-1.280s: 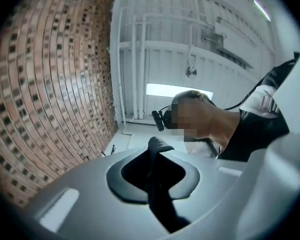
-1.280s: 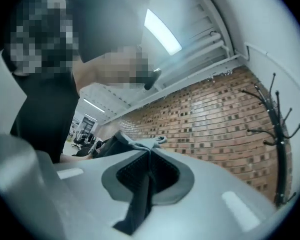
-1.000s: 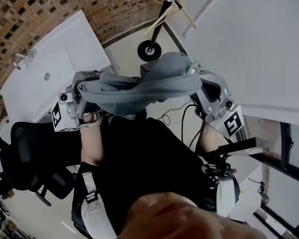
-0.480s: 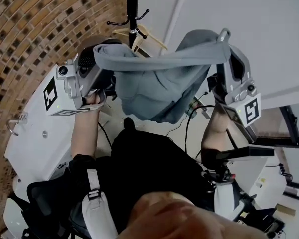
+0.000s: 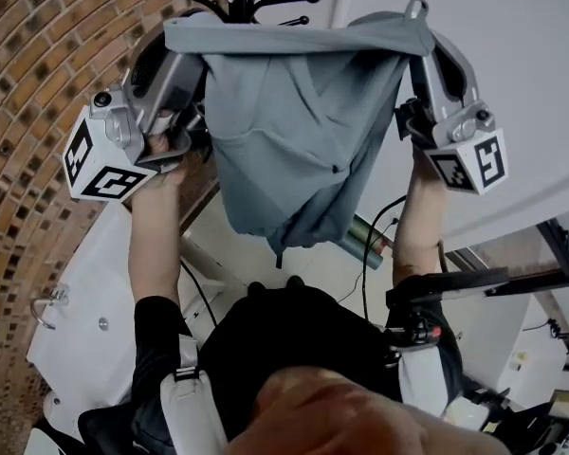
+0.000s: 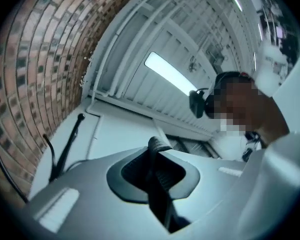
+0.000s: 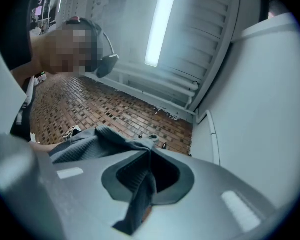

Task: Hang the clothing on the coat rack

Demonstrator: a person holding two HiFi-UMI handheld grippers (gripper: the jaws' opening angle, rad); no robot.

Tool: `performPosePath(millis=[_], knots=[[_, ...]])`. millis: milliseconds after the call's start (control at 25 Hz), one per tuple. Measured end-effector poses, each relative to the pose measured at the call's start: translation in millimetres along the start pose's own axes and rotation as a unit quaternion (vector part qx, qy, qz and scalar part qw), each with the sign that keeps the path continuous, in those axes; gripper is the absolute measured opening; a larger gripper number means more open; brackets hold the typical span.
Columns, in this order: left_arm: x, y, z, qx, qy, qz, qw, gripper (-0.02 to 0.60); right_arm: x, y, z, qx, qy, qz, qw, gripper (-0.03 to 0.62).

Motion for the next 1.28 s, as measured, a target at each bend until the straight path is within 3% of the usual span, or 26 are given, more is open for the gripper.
performPosePath(millis=[80, 120, 160, 200, 240, 280, 320, 360, 400, 440, 520, 640, 720, 880, 960, 1080, 1120, 1200, 1280], knots=[[-5.4, 11.2, -52.3, -0.083, 0.037, -0.027, 0.9955, 0.02, 21.5, 38.9, 37.5, 0.022, 0.003, -0.027, 0.999, 0.014], [-1.2, 12.8, -87.1, -0.146, 0.041, -0.059, 0.9867, 0.02, 43.2, 61.4, 54.3, 0.03, 0.009, -0.062, 0.998, 0.014], [6.2, 11.0, -120.9, -0.217, 0.045, -0.11, 0.9688, 0.02, 74.1, 82.4, 65.0, 0.026, 0.029, -0.11, 0.993, 0.014], [16.2, 6.4, -147.4, -0.283, 0.052, -0.175, 0.9415, 0.02, 112.3, 97.6, 66.9, 0.006, 0.066, -0.165, 0.984, 0.014], [29.4, -1.3, -162.9, -0.325, 0.063, -0.24, 0.9124, 0.02, 153.1, 102.3, 59.5, -0.024, 0.114, -0.218, 0.969, 0.014], [45.2, -12.3, -166.9, -0.342, 0.075, -0.297, 0.8885, 0.02, 190.6, 95.1, 44.2, -0.057, 0.16, -0.258, 0.951, 0.014], [61.9, -24.4, -162.3, -0.341, 0.089, -0.342, 0.871, 0.021, 219.5, 78.8, 23.7, -0.089, 0.196, -0.282, 0.935, 0.014], [77.2, -34.3, -153.9, -0.332, 0.1, -0.375, 0.8596, 0.026, 237.5, 60.2, 1.5, -0.12, 0.222, -0.288, 0.924, 0.014], [89.1, -40.2, -145.9, -0.321, 0.108, -0.394, 0.8545, 0.027, 245.6, 45.1, -19.2, -0.15, 0.244, -0.278, 0.917, 0.015], [96.8, -42.8, -139.8, -0.311, 0.113, -0.401, 0.8542, 0.026, 246.5, 35.3, -36.3, -0.176, 0.261, -0.259, 0.913, 0.014], [102.0, -45.8, -129.4, -0.303, 0.113, -0.392, 0.8615, 0.043, 239.8, 24.2, -58.2, -0.208, 0.279, -0.221, 0.911, 0.014], [98.4, -54.6, -105.3, -0.298, 0.098, -0.343, 0.8853, 0.043, 232.2, 13.1, -66.9, -0.219, 0.292, -0.19, 0.911, 0.015], [102.9, -65.7, -84.4, -0.304, 0.095, -0.309, 0.8961, 0.043, 229.2, 6.4, -65.3, -0.211, 0.291, -0.185, 0.915, 0.015], [145.2, -104.1, -59.4, -0.33, 0.051, -0.275, 0.9015, 0.043, 224.7, -7.4, -44.2, -0.155, 0.234, -0.206, 0.937, 0.014], [151.1, -110.5, -52.5, -0.332, 0.054, -0.235, 0.9118, 0.043, 222.6, -10.2, -35.4, -0.144, 0.21, -0.214, 0.943, 0.015], [133.8, -81.4, -48.7, -0.282, 0.107, -0.167, 0.9388, 0.043, 225.3, -0.8, -44.0, -0.182, 0.231, -0.202, 0.934, 0.015], [129.8, -69.1, -48.9, -0.262, 0.122, -0.158, 0.9442, 0.043, 226.0, 2.1, -53.1, -0.2, 0.249, -0.191, 0.928, 0.017], [129.7, -55.1, -48.8, -0.241, 0.129, -0.157, 0.949, 0.043, 226.9, -0.4, -70.9, -0.215, 0.276, -0.171, 0.921, 0.029], [139.6, -59.7, -43.0, -0.236, 0.114, -0.16, 0.9517, 0.043, 229.4, -17.9, -82.0, -0.199, 0.292, -0.161, 0.921, 0.074]])
Point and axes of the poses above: the fingertips, and each gripper's own axes: y forward along the fingers, z to its right, x out of its underside, the point moved 9 cm from there along -y, backward along the fingers, and after that the axes turned 13 degrees about -y, right-handed, at the moved point
